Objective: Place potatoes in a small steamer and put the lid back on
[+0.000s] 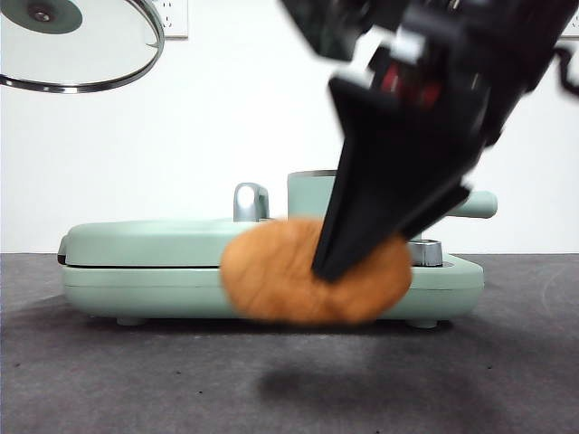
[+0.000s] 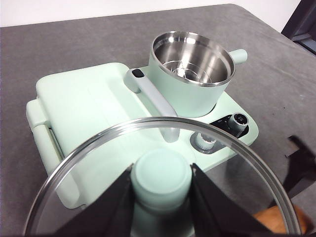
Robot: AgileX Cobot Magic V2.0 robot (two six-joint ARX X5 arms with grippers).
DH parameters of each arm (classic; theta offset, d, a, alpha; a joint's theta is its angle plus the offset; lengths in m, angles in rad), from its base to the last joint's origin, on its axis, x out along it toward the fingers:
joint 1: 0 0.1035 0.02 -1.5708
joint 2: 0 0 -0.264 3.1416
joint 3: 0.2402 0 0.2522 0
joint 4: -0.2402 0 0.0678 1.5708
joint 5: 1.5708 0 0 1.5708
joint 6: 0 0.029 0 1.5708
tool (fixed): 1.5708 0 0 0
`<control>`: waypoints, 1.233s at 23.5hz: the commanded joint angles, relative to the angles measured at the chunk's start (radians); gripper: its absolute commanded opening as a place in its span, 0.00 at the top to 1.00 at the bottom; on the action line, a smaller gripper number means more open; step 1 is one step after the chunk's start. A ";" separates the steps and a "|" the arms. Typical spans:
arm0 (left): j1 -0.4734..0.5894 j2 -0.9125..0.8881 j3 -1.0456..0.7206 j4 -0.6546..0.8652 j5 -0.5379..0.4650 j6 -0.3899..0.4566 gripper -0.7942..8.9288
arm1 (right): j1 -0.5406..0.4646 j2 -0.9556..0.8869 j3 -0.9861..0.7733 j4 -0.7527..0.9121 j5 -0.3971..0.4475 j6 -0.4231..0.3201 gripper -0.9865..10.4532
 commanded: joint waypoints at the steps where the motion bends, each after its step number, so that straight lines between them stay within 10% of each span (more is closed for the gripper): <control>1: -0.002 -0.001 0.014 0.028 0.000 0.008 0.91 | -0.020 -0.067 0.018 -0.045 0.032 0.180 0.69; 5: -0.002 0.002 0.014 0.028 -0.006 0.018 0.91 | -0.103 -0.176 0.055 -0.179 0.079 0.317 0.69; 14: -0.002 0.002 0.014 0.028 -0.006 0.029 0.91 | -0.281 -0.164 0.262 -0.307 0.119 0.318 0.69; 29: -0.002 0.002 0.014 0.028 -0.006 0.029 0.91 | -0.444 0.344 0.799 -0.330 0.100 0.147 0.69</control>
